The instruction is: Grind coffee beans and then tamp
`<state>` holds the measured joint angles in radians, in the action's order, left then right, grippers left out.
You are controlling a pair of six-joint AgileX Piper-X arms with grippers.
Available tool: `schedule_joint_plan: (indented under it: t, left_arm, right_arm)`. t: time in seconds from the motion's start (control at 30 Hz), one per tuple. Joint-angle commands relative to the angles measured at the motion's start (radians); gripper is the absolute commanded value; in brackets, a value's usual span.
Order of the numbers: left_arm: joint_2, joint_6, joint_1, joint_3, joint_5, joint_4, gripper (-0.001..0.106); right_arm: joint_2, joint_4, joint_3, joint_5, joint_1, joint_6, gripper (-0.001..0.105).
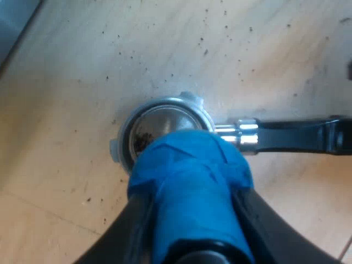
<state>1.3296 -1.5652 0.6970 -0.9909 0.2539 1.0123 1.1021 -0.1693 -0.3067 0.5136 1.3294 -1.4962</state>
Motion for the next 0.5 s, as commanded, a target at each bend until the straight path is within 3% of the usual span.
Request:
schedule_joint_plan:
  t: [0.03,0.23,0.5]
  left_arm:
    - [-0.024,-0.005,-0.029,-0.003,-0.028,0.007,0.001]
    - [-0.022,0.023,-0.176,0.001,-0.071,0.018,0.001]
    - [-0.022,0.023,-0.336,0.054,-0.076,0.002,0.001]
  right_arm:
    - [-0.006,-0.042,-0.011,-0.001,0.002,-0.011,0.069]
    - [-0.006,-0.093,-0.011,-0.001,0.002,-0.011,0.069]
    - [-0.006,-0.104,-0.011,-0.001,0.002,-0.011,0.069]
